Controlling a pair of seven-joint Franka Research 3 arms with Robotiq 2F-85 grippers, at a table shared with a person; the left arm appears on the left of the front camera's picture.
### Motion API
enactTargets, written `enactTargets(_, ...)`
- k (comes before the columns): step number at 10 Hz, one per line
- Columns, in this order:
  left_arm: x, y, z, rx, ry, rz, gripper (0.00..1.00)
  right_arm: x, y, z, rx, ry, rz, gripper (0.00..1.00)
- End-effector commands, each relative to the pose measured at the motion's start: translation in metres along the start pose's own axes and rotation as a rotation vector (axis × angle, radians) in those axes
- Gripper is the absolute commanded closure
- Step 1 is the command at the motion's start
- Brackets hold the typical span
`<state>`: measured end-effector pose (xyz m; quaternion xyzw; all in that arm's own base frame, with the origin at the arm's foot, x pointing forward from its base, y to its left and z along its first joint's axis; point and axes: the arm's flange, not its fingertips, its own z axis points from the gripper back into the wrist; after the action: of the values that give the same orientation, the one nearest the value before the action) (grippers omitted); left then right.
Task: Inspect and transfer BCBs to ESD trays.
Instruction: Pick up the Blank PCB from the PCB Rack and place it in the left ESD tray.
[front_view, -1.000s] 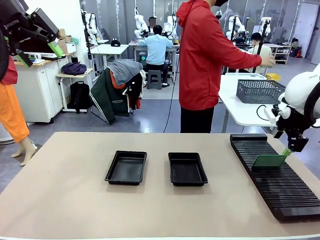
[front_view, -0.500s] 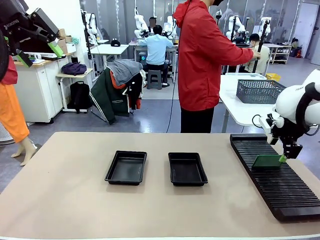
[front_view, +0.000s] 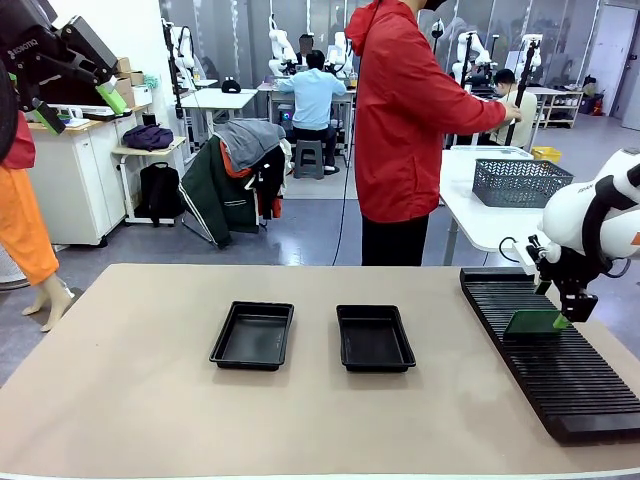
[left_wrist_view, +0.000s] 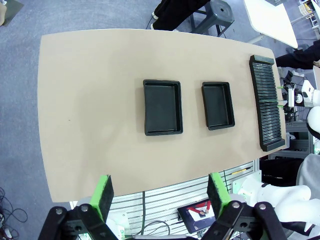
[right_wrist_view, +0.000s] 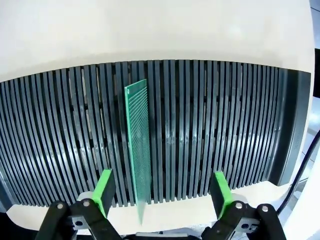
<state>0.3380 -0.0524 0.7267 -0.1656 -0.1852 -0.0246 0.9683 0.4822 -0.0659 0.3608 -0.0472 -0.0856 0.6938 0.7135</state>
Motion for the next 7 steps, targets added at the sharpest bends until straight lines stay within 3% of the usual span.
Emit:
enactTargets(1,-0.0002,-0.0004,-0.001,0.001,0.002,0.0,0.0,-0.0004,0.001,0.0028,0.0,-0.002,0.002,0.0)
enactTargets(7,-0.0002,-0.0004,-0.001,0.001,0.002,0.0,0.0,0.0063,0.0054,-0.0002,0.015,-0.01,0.016,0.0)
